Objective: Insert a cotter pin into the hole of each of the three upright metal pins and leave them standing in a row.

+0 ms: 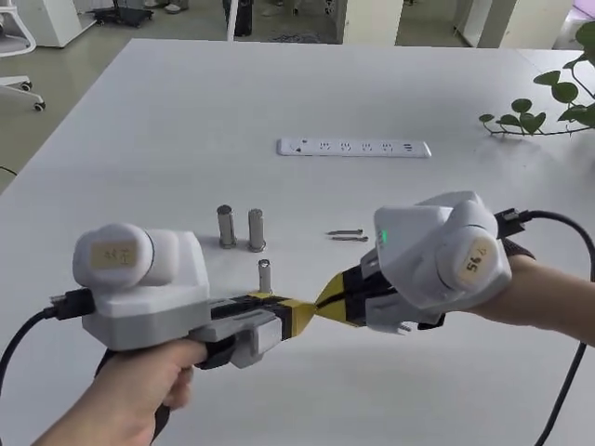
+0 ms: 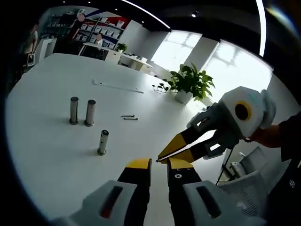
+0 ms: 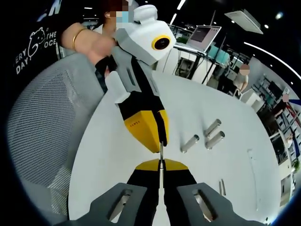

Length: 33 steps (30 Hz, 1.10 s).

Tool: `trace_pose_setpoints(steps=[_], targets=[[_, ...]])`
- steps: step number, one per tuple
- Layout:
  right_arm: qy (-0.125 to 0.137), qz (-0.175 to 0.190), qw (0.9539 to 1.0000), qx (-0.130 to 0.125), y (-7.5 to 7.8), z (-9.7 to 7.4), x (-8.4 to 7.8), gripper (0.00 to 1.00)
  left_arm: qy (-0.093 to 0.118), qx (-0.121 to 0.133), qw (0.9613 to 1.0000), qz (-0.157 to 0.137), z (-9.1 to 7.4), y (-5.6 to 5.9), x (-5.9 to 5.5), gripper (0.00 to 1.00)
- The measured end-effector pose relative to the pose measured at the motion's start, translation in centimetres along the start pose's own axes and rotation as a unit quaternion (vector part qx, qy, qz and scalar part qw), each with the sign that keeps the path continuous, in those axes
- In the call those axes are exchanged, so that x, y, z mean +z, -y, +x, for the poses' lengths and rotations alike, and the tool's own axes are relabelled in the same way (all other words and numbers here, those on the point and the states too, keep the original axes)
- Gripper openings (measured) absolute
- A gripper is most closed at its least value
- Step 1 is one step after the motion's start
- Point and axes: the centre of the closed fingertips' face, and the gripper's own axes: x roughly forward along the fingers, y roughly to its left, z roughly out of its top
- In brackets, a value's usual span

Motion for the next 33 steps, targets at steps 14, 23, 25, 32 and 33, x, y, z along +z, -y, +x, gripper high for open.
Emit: trace_pose_setpoints(steps=[14,23,25,32,33], targets=[[0.006,-0.013,0.9999,-0.003,-0.10,-0.15,0.70,0.00,0.005,-0.006,1.0000,-0.003,-0.02,0.10,-0.01,0.00],[0.018,0.018,0.9996,0.008,-0.31,-0.18,0.77,0.00,0.002,-0.016,0.9983,0.056,-0.16,0.42,-0.08,0.00],[0.022,0.024,0.9994,0.008,-0.28,-0.19,0.85,0.00,0.003,-0.016,0.9981,0.060,-0.21,0.44,-0.01,0.00],[0.031,0.043,0.9986,0.008,-0.13,-0.20,0.94,0.00,0.009,-0.024,0.9975,0.066,-0.51,0.64,0.49,0.00],[0.036,0.060,0.9975,0.010,-0.16,-0.22,0.92,0.01,0.009,-0.025,0.9972,0.070,-0.56,0.65,0.54,0.00]])
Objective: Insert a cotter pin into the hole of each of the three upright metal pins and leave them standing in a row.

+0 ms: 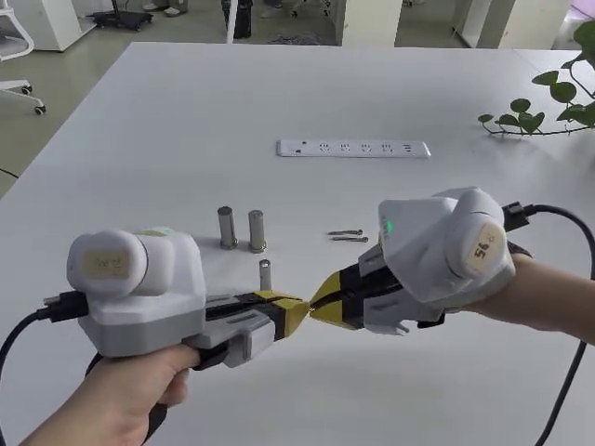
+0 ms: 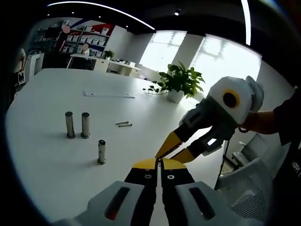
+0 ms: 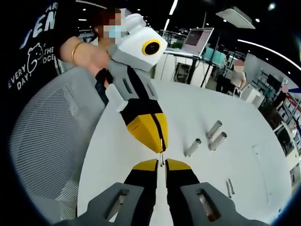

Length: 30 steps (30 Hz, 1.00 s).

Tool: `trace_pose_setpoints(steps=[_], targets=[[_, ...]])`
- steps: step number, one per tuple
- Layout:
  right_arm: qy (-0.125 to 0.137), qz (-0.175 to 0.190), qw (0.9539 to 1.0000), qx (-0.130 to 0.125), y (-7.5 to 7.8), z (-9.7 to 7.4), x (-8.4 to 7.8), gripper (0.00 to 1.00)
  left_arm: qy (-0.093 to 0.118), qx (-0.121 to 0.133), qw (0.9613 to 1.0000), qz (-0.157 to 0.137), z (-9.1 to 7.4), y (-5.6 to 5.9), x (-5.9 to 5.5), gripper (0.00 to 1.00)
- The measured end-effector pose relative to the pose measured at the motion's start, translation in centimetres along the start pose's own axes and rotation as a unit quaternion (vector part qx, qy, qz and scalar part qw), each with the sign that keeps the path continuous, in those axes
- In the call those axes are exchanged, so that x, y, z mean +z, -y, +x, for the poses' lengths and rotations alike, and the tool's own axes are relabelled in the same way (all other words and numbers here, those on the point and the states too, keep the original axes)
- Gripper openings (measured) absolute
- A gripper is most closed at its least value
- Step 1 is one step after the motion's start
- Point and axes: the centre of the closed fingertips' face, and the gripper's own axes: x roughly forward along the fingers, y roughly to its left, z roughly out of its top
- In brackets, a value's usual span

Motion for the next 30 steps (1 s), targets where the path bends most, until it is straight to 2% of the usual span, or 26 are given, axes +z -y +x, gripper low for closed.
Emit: trace_pose_setpoints(steps=[5,8,9,11,15,16,18,20,21,23,24,30], targets=[[0.026,0.056,0.9980,0.009,0.0,-0.3,0.1,0.04,-0.004,0.002,0.9997,0.023,-0.3,-0.2,0.0,0.00],[0.040,0.102,0.9938,0.019,-0.1,-0.5,0.1,0.07,-0.008,-0.002,0.9994,0.034,-0.4,-0.1,-0.3,0.00],[0.046,0.116,0.9918,0.027,-0.1,-0.5,0.0,0.08,-0.014,-0.007,0.9991,0.041,-0.4,-0.1,-0.5,0.00],[0.060,0.145,0.9867,0.041,-0.3,-0.7,0.1,0.08,-0.007,-0.023,0.9982,0.054,-0.7,0.5,-0.3,0.00],[0.076,0.187,0.9768,0.071,-0.9,-1.2,0.1,0.09,-0.006,-0.034,0.9969,0.071,-0.9,0.7,-0.1,0.00],[0.078,0.188,0.9764,0.071,-0.8,-1.4,0.0,0.09,-0.005,-0.037,0.9968,0.071,-1.0,0.8,-0.1,0.00],[0.079,0.205,0.9722,0.081,-1.0,-1.6,-0.2,0.08,-0.003,-0.044,0.9962,0.075,-1.2,0.9,0.0,0.00],[0.081,0.206,0.9714,0.086,-1.2,-1.7,-0.3,0.08,-0.004,-0.050,0.9957,0.078,-1.2,0.9,-0.1,0.00],[0.085,0.216,0.9682,0.092,-1.3,-1.7,-0.2,0.08,-0.003,-0.053,0.9954,0.080,-1.2,1.0,-0.1,0.00],[0.092,0.224,0.9652,0.099,-1.6,-1.9,0.0,0.08,-0.004,-0.059,0.9949,0.082,-1.3,1.1,-0.1,0.00],[0.097,0.231,0.9618,0.110,-2.0,-2.0,0.2,0.08,-0.001,-0.064,0.9944,0.083,-1.3,1.2,-0.1,0.00],[0.107,0.238,0.9572,0.125,-2.6,-2.2,0.6,0.08,0.005,-0.094,0.9921,0.082,-1.3,2.3,0.0,0.00]])
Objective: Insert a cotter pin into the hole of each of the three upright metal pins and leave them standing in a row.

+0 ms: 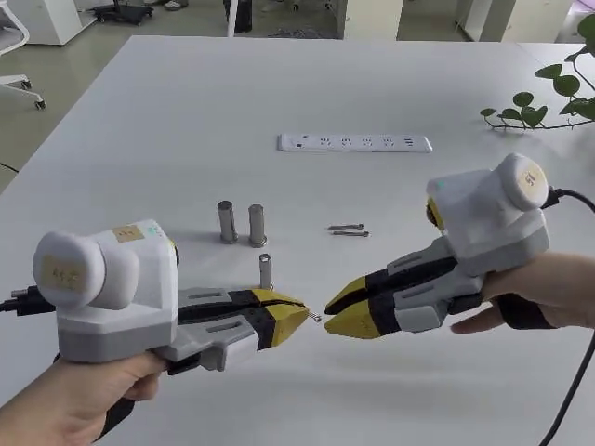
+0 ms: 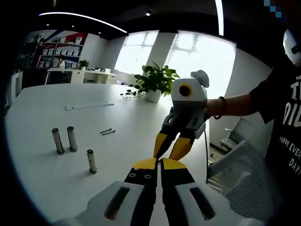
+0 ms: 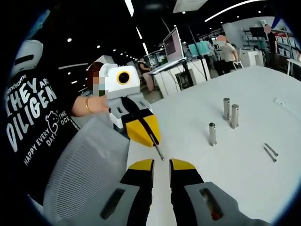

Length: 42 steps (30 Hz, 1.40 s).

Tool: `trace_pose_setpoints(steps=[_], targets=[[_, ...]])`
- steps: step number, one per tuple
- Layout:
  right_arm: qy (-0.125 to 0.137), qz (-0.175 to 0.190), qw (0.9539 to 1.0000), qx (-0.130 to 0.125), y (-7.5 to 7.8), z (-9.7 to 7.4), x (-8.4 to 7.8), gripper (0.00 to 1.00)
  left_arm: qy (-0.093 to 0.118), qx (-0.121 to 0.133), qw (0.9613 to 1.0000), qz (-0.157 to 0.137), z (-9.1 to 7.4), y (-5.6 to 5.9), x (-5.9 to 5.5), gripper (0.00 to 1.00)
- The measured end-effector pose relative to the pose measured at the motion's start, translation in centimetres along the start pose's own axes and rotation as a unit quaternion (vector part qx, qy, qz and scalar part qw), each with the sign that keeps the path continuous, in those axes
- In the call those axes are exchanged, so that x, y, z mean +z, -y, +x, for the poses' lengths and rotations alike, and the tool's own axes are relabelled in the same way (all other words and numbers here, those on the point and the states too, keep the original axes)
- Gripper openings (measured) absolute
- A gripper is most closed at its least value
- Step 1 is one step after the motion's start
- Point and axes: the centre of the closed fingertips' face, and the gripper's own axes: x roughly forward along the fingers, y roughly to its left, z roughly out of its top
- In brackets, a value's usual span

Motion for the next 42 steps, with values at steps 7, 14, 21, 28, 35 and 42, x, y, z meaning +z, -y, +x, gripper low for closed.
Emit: trace_pose_setpoints(steps=[7,14,21,28,35,42], targets=[[-0.003,-0.005,0.9998,0.018,-0.8,0.1,-0.1,0.06,0.001,-0.017,0.9998,-0.002,0.2,0.7,0.0,0.00],[0.003,-0.002,0.9996,0.027,-1.0,0.1,0.0,0.02,0.003,-0.026,0.9996,-0.008,0.6,1.1,0.0,0.00],[-0.005,-0.011,0.9995,0.028,-1.0,0.0,-0.2,0.00,0.003,-0.032,0.9994,-0.013,0.7,1.3,0.0,0.00],[-0.025,-0.035,0.9988,0.025,-1.1,0.0,-0.3,0.00,0.005,-0.034,0.9993,-0.013,0.6,1.3,-0.2,0.00],[-0.075,-0.073,0.9944,0.011,-0.7,0.6,-0.8,0.00,0.004,-0.021,0.9995,-0.022,0.4,0.7,-0.9,0.01],[-0.107,-0.089,0.9903,0.004,0.2,1.3,-1.3,0.00,-0.006,0.008,0.9999,-0.010,0.1,-0.6,-1.7,0.02]])
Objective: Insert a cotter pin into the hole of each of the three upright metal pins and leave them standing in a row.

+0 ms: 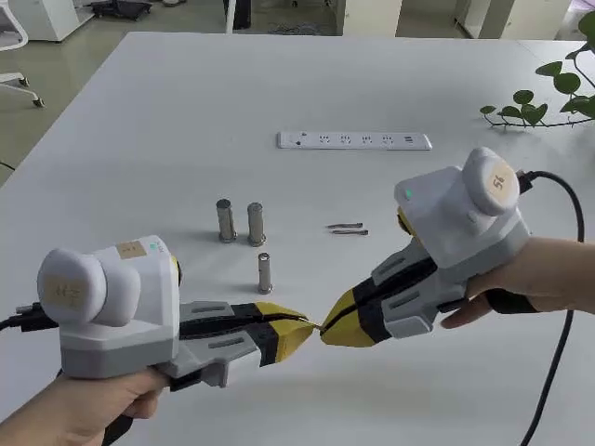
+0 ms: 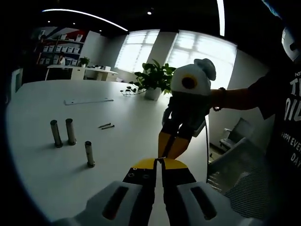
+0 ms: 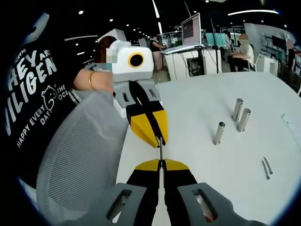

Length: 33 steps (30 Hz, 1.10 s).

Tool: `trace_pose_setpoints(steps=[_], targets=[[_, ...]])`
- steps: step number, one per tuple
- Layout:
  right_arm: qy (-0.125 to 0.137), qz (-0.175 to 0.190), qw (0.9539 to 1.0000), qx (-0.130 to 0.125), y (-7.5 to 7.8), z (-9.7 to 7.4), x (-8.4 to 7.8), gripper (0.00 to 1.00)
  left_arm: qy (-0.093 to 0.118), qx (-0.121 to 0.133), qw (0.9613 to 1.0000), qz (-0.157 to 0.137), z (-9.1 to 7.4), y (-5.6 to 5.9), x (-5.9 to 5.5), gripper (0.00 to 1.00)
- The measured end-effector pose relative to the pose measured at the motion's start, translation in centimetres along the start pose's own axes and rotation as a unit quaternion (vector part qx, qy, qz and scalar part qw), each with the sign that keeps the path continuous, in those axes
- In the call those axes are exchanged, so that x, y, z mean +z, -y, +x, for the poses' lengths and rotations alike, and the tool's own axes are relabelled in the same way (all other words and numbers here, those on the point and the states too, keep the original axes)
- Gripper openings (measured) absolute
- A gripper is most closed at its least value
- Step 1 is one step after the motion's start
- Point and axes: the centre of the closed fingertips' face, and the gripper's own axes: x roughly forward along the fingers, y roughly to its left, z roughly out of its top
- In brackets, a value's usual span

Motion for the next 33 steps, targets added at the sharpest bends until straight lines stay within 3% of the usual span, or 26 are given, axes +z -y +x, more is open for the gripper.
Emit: trace_pose_setpoints(steps=[6,10,15,22,29,33], targets=[[-0.027,-0.008,0.9994,-0.021,1.7,0.0,-0.5,0.00,0.004,0.027,0.9996,0.001,-0.4,-1.3,-0.1,0.03],[-0.053,-0.021,0.9972,-0.047,3.5,0.0,-1.5,0.00,0.007,0.072,0.9973,0.011,-0.8,-3.3,0.0,0.09],[-0.076,-0.032,0.9945,-0.064,4.8,0.2,-2.2,0.00,0.001,0.109,0.9937,0.027,-0.7,-5.1,-0.2,0.09],[-0.102,-0.039,0.9906,-0.082,6.6,0.5,-2.5,0.00,-0.016,0.168,0.9834,0.067,-0.4,-7.7,-0.5,0.10],[-0.120,-0.043,0.9877,-0.091,7.9,0.6,-2.3,0.00,-0.035,0.186,0.9777,0.090,0.9,-9.3,-1.1,0.14],[-0.125,-0.048,0.9868,-0.092,8.4,0.7,-2.1,0.00,-0.039,0.207,0.9735,0.088,1.1,-10.5,-1.3,0.16]])
